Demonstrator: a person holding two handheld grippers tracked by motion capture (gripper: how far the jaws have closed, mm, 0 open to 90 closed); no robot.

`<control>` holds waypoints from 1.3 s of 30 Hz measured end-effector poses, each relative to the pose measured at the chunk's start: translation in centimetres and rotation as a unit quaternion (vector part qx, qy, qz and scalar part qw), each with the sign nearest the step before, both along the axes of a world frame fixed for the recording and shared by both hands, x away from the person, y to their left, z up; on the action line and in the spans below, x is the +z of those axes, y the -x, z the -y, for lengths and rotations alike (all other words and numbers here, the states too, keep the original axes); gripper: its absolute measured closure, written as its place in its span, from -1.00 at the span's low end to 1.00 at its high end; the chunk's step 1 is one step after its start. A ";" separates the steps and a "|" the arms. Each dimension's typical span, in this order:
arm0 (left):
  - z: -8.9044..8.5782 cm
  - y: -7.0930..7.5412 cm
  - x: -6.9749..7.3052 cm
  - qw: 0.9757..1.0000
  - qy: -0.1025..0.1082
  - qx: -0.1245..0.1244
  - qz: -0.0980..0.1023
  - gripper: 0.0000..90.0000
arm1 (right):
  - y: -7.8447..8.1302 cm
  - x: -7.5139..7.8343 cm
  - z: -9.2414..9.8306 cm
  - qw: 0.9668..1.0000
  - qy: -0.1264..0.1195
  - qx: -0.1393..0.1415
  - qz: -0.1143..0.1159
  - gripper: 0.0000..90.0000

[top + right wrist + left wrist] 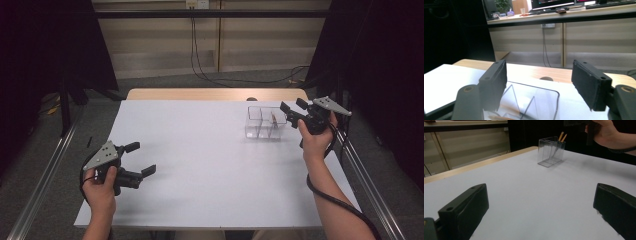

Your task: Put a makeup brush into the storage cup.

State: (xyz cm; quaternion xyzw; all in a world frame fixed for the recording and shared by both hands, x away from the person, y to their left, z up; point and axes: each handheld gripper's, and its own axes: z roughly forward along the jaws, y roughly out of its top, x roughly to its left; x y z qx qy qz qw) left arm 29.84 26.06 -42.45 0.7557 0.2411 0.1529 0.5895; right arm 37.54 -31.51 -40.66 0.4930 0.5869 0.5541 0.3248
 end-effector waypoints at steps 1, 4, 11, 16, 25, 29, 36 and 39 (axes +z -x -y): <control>0.0 0.0 0.0 1.000 0.000 0.000 0.000 -1.00 | 0.1 0.1 0.0 1.000 0.002 0.002 0.000 -0.42; 0.0 0.0 0.0 1.000 0.002 0.001 0.000 -1.00 | 0.2 0.3 -0.2 1.000 0.002 0.007 0.001 -0.50; 0.1 0.1 0.1 1.000 0.000 0.000 0.001 -1.00 | 0.5 0.3 -0.3 1.000 0.005 0.014 -0.002 -0.64; 0.1 0.1 0.1 1.000 0.001 0.001 0.001 -1.00 | 0.8 0.2 -0.4 1.000 0.003 0.021 -0.005 -0.70; 0.0 0.2 0.1 1.000 0.001 0.000 0.001 -1.00 | 1.1 0.0 -0.5 0.999 0.008 0.032 -0.012 -0.82; -0.1 0.4 0.2 1.000 0.003 0.003 0.002 -1.00 | 1.2 0.1 -0.6 0.999 0.011 0.035 -0.012 -0.86; 0.0 0.5 0.3 1.000 0.002 0.001 0.003 -1.00 | 1.4 0.3 -0.7 0.999 0.012 0.042 -0.011 -0.89; 0.1 0.4 0.3 1.000 0.004 -0.001 0.003 -1.00 | 1.5 0.4 -0.8 0.999 0.016 0.045 -0.011 -0.90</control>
